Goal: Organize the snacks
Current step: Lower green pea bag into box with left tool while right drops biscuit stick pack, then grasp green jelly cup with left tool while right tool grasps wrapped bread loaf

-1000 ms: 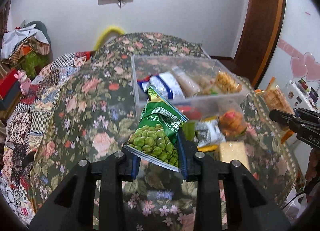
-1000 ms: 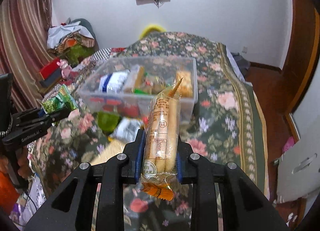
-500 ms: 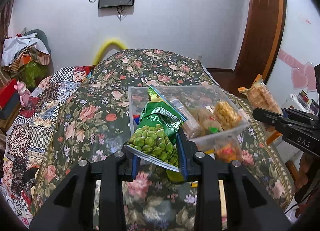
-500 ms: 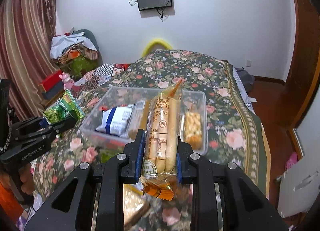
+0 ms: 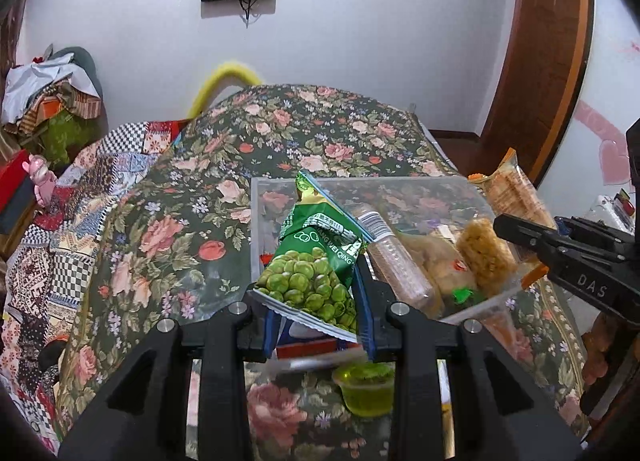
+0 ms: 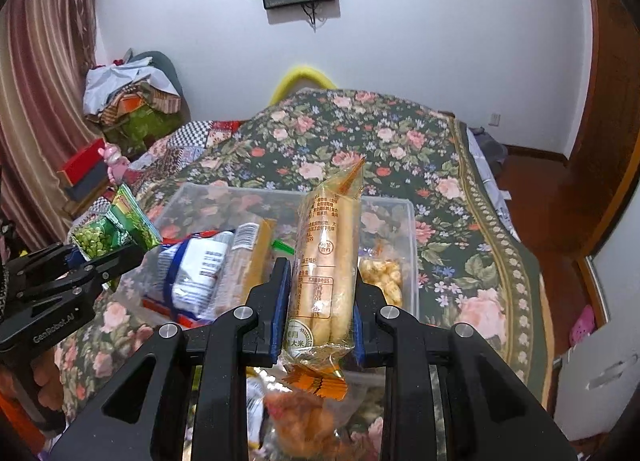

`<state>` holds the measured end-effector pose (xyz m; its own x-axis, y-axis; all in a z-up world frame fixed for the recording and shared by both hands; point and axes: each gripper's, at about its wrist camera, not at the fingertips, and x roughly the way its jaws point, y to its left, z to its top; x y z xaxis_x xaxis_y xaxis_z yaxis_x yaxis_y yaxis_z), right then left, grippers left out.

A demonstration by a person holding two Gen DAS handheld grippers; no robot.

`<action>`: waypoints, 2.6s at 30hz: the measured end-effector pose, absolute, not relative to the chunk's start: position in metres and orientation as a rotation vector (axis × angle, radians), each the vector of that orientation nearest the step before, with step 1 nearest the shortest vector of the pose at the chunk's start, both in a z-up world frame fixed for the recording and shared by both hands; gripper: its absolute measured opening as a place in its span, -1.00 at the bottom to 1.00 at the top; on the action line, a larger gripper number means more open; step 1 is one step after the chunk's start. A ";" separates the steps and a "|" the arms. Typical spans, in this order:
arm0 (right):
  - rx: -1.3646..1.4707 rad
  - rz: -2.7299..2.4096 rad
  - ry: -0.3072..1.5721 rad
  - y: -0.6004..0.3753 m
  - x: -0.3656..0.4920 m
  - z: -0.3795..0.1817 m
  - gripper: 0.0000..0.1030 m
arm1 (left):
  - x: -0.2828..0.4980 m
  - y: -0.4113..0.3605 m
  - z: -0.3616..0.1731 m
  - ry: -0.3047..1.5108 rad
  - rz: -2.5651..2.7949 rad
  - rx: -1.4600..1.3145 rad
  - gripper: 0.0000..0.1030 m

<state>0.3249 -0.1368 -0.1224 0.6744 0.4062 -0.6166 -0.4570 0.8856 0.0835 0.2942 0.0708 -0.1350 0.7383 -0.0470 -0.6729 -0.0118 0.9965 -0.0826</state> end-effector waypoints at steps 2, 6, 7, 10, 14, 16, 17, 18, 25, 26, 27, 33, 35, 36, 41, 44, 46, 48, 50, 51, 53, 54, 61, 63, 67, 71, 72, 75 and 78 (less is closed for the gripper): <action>-0.087 0.477 0.691 -0.134 0.333 -0.129 -0.54 | 0.301 0.072 -0.140 0.756 -0.017 -0.093 -0.38; -0.102 0.464 0.720 -0.129 0.341 -0.140 -0.54 | 0.313 0.073 -0.151 0.785 -0.011 -0.110 -0.38; -0.108 0.462 0.725 -0.129 0.342 -0.142 -0.54 | 0.315 0.073 -0.153 0.791 -0.008 -0.111 -0.38; -0.122 0.462 0.737 -0.128 0.344 -0.147 -0.54 | 0.319 0.071 -0.161 0.819 -0.004 -0.110 -0.37; -0.134 0.462 0.759 -0.127 0.343 -0.152 -0.53 | 0.316 0.066 -0.163 0.817 0.011 -0.090 -0.36; -0.138 0.463 0.764 -0.128 0.342 -0.153 -0.53 | 0.314 0.066 -0.163 0.827 0.009 -0.090 -0.28; -0.146 0.461 0.768 -0.128 0.340 -0.152 -0.53 | 0.314 0.065 -0.163 0.834 0.006 -0.090 -0.24; -0.152 0.460 0.771 -0.129 0.338 -0.151 -0.48 | 0.312 0.065 -0.163 0.837 0.000 -0.093 -0.22; -0.160 0.483 0.760 -0.135 0.320 -0.144 -0.22 | 0.293 0.060 -0.155 0.821 -0.011 -0.065 0.09; -0.161 0.480 0.754 -0.137 0.316 -0.143 -0.10 | 0.288 0.060 -0.153 0.814 -0.010 -0.059 0.12; -0.164 0.474 0.747 -0.138 0.313 -0.142 -0.01 | 0.284 0.060 -0.151 0.811 -0.012 -0.055 0.13; -0.162 0.472 0.724 -0.147 0.288 -0.134 0.20 | 0.259 0.062 -0.143 0.803 -0.020 -0.052 0.22; -0.152 0.474 0.713 -0.149 0.280 -0.133 0.25 | 0.251 0.063 -0.142 0.800 -0.023 -0.053 0.23; -0.149 0.476 0.713 -0.150 0.276 -0.132 0.25 | 0.246 0.064 -0.141 0.799 -0.025 -0.055 0.23; -0.133 0.505 0.736 -0.148 0.257 -0.138 0.31 | 0.221 0.062 -0.142 0.800 -0.040 -0.042 0.27; -0.130 0.510 0.752 -0.144 0.244 -0.147 0.51 | 0.206 0.061 -0.145 0.803 -0.047 -0.035 0.29; -0.125 0.519 0.770 -0.140 0.237 -0.154 0.52 | 0.198 0.062 -0.148 0.808 -0.052 -0.030 0.30; -0.122 0.532 0.802 -0.133 0.234 -0.161 0.52 | 0.189 0.061 -0.152 0.814 -0.052 -0.020 0.30; -0.125 0.537 0.827 -0.127 0.231 -0.169 0.52 | 0.180 0.062 -0.157 0.825 -0.053 -0.014 0.31; -0.129 0.537 0.840 -0.124 0.230 -0.173 0.52 | 0.178 0.063 -0.159 0.830 -0.053 -0.013 0.31; -0.142 0.543 0.868 -0.118 0.229 -0.181 0.52 | 0.173 0.065 -0.165 0.846 -0.050 -0.015 0.31; -0.164 0.545 0.886 -0.113 0.229 -0.186 0.52 | 0.172 0.066 -0.168 0.853 -0.050 -0.018 0.31; -0.216 0.561 0.905 -0.110 0.221 -0.197 0.52 | 0.169 0.064 -0.183 0.888 -0.055 -0.024 0.31; -0.206 0.565 0.908 -0.118 0.219 -0.197 0.52 | 0.172 0.062 -0.185 0.893 -0.060 -0.028 0.31; -0.197 0.547 0.916 -0.137 0.220 -0.199 0.51 | 0.178 0.056 -0.188 0.898 -0.069 -0.033 0.31; -0.184 0.534 0.938 -0.151 0.224 -0.207 0.32 | 0.188 0.049 -0.193 0.910 -0.076 -0.038 0.31; -0.175 0.544 0.943 -0.153 0.224 -0.208 0.16 | 0.192 0.047 -0.194 0.913 -0.078 -0.038 0.31; -0.157 0.562 0.932 -0.157 0.223 -0.210 0.05 | 0.204 0.041 -0.199 0.925 -0.076 -0.044 0.31; -0.159 0.569 0.902 -0.158 0.219 -0.207 0.02 | 0.216 0.039 -0.202 0.933 -0.073 -0.061 0.31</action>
